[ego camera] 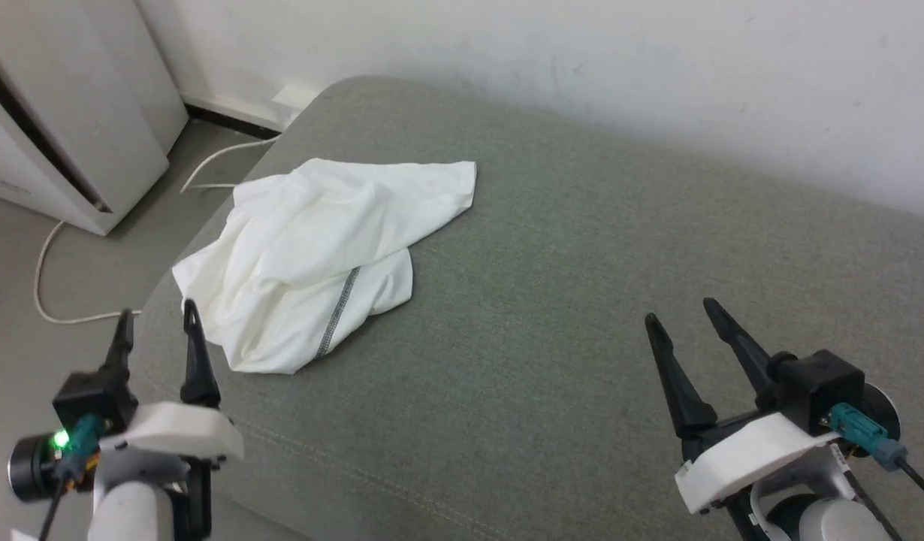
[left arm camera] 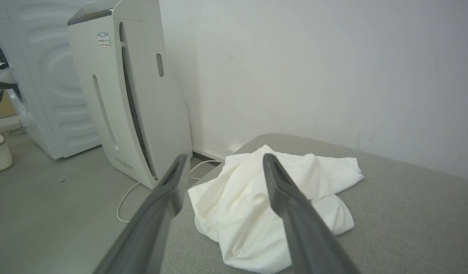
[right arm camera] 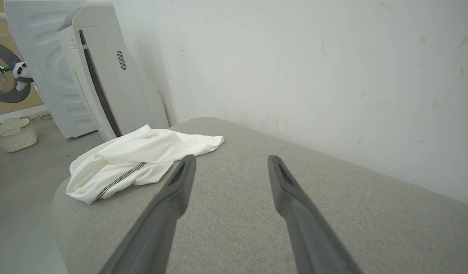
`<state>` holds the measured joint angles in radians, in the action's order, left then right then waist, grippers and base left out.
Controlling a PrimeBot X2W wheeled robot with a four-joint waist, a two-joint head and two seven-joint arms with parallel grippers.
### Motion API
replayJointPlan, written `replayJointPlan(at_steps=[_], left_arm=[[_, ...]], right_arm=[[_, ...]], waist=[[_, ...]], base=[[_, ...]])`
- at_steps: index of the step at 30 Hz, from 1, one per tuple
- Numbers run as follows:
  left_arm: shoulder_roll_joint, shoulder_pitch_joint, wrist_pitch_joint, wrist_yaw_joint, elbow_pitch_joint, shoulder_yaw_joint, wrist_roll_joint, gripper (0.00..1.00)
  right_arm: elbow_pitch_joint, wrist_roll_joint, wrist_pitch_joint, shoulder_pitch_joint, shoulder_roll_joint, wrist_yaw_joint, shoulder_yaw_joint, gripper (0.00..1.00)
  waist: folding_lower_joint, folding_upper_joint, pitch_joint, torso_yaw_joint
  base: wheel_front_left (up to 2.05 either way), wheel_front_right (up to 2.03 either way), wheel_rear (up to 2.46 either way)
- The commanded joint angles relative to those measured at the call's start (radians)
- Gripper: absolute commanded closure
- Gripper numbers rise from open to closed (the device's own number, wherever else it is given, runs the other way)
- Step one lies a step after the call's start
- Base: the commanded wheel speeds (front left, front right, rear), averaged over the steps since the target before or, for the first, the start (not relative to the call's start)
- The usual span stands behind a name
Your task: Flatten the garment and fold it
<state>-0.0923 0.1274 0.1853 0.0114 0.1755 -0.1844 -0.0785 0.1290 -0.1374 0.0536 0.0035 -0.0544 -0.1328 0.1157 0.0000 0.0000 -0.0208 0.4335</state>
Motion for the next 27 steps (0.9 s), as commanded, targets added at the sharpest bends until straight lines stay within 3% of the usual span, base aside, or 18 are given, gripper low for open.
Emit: replayJointPlan(at_steps=[1,7,16,21,27], left_arm=[[-0.012,0.04,0.01,-0.007,0.014,-0.008,-0.012,0.0],[-0.052,0.196,0.013,-0.031,0.107,-0.001,-0.024,0.0],[-0.148,0.46,-0.082,-0.079,0.326,0.01,-0.052,0.0],[-0.203,0.601,-0.182,-0.104,0.498,0.015,-0.083,0.0],[-0.251,0.725,-0.385,-0.129,0.713,0.028,-0.145,0.0]], right_arm=[[0.01,-0.01,0.008,-0.016,-0.001,0.002,0.005,0.0],[0.022,-0.016,0.028,-0.037,-0.009,0.002,0.019,0.0],[0.046,-0.009,0.072,-0.094,-0.031,0.002,0.058,0.0],[0.067,0.006,0.099,-0.137,-0.054,0.002,0.079,0.0],[0.092,0.023,0.126,-0.172,-0.084,0.002,0.095,0.0]], waist=[[0.0,0.0,-0.012,0.009],[0.0,0.0,-0.049,0.014],[0.0,0.0,-0.142,-0.033],[0.0,0.0,-0.221,-0.078],[0.0,0.0,-0.301,-0.117]], base=[[0.0,0.0,0.0],[0.0,0.0,0.0],[0.0,0.0,0.0],[0.0,0.0,0.0],[0.0,0.0,0.0]])
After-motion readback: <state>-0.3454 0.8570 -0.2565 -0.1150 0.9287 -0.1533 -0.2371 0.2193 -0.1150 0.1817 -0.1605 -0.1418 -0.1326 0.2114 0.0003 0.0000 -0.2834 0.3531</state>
